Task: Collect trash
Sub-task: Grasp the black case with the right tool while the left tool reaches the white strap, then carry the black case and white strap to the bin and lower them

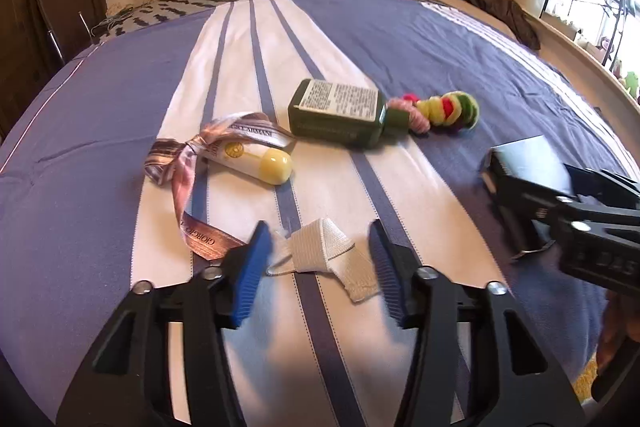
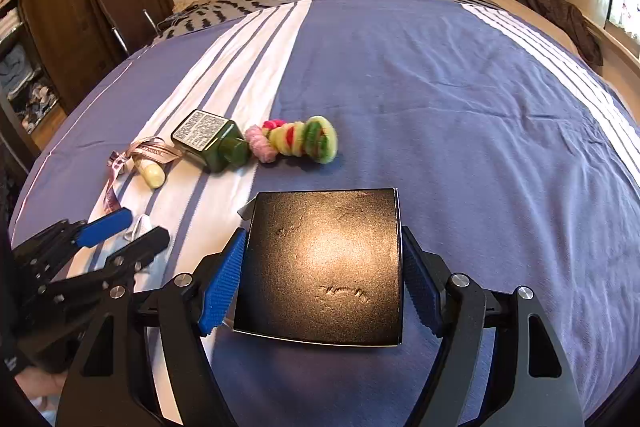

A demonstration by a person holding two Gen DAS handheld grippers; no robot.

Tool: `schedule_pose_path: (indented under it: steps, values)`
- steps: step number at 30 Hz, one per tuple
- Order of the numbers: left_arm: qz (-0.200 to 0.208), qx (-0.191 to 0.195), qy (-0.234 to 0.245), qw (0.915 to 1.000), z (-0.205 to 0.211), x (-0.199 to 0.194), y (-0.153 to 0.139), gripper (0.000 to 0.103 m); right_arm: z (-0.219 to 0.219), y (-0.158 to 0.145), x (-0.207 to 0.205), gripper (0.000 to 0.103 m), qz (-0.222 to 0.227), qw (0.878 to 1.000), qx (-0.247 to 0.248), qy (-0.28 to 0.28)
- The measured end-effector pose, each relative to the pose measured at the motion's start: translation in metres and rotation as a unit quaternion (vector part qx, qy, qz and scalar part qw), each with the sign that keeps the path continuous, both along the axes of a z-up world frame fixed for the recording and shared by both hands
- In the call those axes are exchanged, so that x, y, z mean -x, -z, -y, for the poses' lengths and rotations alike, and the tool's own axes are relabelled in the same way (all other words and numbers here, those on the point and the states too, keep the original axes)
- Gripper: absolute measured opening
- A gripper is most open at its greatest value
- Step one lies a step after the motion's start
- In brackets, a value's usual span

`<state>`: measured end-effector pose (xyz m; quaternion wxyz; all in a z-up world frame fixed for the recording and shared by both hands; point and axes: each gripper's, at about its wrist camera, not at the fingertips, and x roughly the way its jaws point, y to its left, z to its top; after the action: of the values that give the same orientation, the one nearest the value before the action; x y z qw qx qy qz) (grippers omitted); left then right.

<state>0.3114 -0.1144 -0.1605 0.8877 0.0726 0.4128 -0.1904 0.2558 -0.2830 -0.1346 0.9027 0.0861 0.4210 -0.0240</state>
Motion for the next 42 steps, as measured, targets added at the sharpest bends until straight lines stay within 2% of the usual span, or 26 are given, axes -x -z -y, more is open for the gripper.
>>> schedule_pose_path:
  steps: [4,7,13,17,26,32,37,42]
  values:
    - [-0.003,-0.005,-0.011,0.9999,-0.005,-0.002,0.0,0.028,0.008,0.001,0.008,0.074,0.002,1.0,-0.011,0.006]
    - [-0.006,0.0,-0.016,0.9999,-0.012,0.006,-0.002,0.025,0.006,-0.003,0.017,0.074,0.009,1.0,-0.004,0.007]
    - [0.004,0.024,-0.016,0.9996,-0.027,0.047,-0.017,0.022,-0.007,-0.014,0.046,0.074,0.028,1.0,0.007,0.003]
    - [0.031,0.037,-0.016,0.9987,-0.038,0.091,-0.037,0.022,-0.016,-0.026,0.071,0.074,0.043,0.999,0.013,0.002]
    - [0.067,0.064,-0.024,0.9955,-0.064,0.173,-0.067,0.022,-0.046,-0.063,0.152,0.074,0.101,0.995,0.019,0.003]
    - [0.046,0.057,-0.022,0.9971,-0.082,0.224,-0.042,0.022,-0.055,-0.048,0.202,0.074,0.09,0.996,0.025,-0.006]
    - [0.02,0.041,-0.021,0.9987,-0.084,0.253,-0.018,0.023,-0.054,-0.017,0.229,0.074,0.048,0.999,0.022,-0.007]
    - [-0.026,0.02,-0.019,0.9993,-0.079,0.271,0.02,0.023,-0.056,0.019,0.246,0.074,0.0,1.0,0.018,-0.013]
